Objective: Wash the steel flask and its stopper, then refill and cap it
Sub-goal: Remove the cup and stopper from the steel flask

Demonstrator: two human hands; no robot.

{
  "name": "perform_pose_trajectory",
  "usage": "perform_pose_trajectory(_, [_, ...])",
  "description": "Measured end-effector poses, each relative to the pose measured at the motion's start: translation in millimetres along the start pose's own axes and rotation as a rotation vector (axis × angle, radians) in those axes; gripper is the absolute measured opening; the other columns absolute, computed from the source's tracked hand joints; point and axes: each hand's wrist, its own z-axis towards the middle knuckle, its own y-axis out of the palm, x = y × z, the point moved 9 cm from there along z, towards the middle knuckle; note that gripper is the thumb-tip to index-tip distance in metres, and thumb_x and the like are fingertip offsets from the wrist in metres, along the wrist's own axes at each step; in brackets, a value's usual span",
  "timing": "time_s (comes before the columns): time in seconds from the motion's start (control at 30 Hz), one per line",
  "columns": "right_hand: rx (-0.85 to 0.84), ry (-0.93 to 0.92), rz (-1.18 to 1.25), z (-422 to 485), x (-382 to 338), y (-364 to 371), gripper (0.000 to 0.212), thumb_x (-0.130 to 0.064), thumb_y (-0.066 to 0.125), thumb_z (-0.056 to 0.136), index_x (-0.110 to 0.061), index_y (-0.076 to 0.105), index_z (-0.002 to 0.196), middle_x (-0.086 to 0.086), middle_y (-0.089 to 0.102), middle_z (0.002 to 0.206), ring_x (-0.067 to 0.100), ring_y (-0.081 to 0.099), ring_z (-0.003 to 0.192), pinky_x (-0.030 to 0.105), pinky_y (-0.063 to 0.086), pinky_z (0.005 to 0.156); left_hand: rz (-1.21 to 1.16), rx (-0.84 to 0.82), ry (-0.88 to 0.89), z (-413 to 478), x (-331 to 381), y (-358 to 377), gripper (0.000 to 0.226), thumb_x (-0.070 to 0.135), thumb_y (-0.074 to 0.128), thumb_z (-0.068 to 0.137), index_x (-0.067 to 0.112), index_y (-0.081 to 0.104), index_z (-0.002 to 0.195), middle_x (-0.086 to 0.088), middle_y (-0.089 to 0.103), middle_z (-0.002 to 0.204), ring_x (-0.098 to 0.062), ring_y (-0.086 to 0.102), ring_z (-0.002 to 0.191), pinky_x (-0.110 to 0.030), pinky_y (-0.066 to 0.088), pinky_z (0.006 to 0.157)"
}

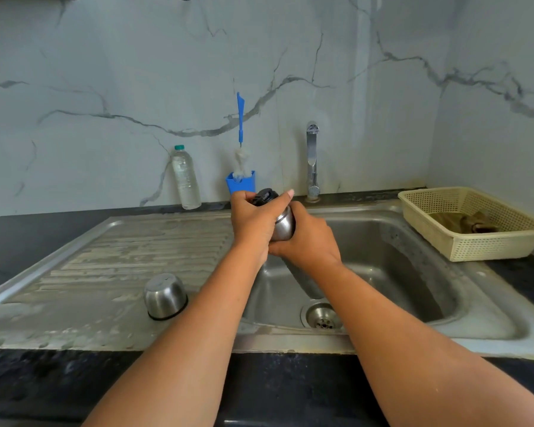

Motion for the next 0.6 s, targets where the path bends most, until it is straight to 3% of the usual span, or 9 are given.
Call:
perform_pose_trajectory(0.1, [0.015, -0.004, 0.002, 0.3, 0.6, -3.4, 0.062, -0.043, 0.083, 0.063, -0.034, 0.051, 0.115, -0.010, 0.069, 0.095, 0.018, 0.069, 0.086, 0.042, 0.060, 0.076, -0.001, -0.155, -0.030, 2.1, -1.0, 11.2, 0.060, 0.034, 0.097, 0.069, 0.017, 0.062, 0.115, -0.006, 0.073, 0.109, -0.022, 0.074, 0.098, -0.040, 0.062, 0.086])
perform_pose_trajectory(0.23, [0.011, 0.062, 0.153, 1.2, 14.2, -10.7, 0.059, -0.041, 0.089, 0.063, -0.029, 0.055, 0.110, -0.010, 0.068, 0.093, 0.011, 0.067, 0.083, 0.037, 0.061, 0.075, -0.067, -0.451, 0.002, 5.6, 1.5, 22.9, 0.040, 0.016, 0.080, 0.077, 0.011, 0.070, 0.116, -0.006, 0.076, 0.106, -0.021, 0.071, 0.105, -0.035, 0.057, 0.097])
perform_pose_trajectory(0.33, [-0.024, 0.051, 0.158, 0.4, 14.4, -9.0, 0.059, -0.041, 0.090, 0.063, -0.027, 0.056, 0.110, -0.008, 0.068, 0.095, 0.008, 0.066, 0.084, 0.033, 0.060, 0.074, -0.002, -0.374, 0.019, 7.9, -0.9, 13.2, 0.043, 0.013, 0.086, 0.081, 0.008, 0.066, 0.118, -0.008, 0.075, 0.110, -0.021, 0.072, 0.106, -0.038, 0.056, 0.097])
perform_pose_trajectory(0.47, [-0.047, -0.007, 0.109, 0.4, 7.1, -3.8, 0.065, -0.041, 0.088, 0.064, -0.031, 0.055, 0.118, -0.012, 0.068, 0.097, 0.008, 0.067, 0.086, 0.035, 0.061, 0.078, 0.041, -0.167, 0.021, 2.6, -2.4, 4.3, 0.055, 0.027, 0.093, 0.075, 0.013, 0.054, 0.111, -0.004, 0.068, 0.104, -0.017, 0.072, 0.093, -0.030, 0.056, 0.079])
perform_pose_trajectory(0.6, [-0.045, -0.034, 0.097, 1.8, 3.6, -2.7, 0.067, -0.041, 0.088, 0.063, -0.032, 0.054, 0.120, -0.012, 0.069, 0.098, 0.009, 0.067, 0.087, 0.034, 0.060, 0.079, -0.037, -0.258, -0.054, -1.0, -3.9, 13.2, 0.068, 0.040, 0.094, 0.065, 0.018, 0.061, 0.119, -0.003, 0.072, 0.113, -0.018, 0.073, 0.102, -0.030, 0.057, 0.080])
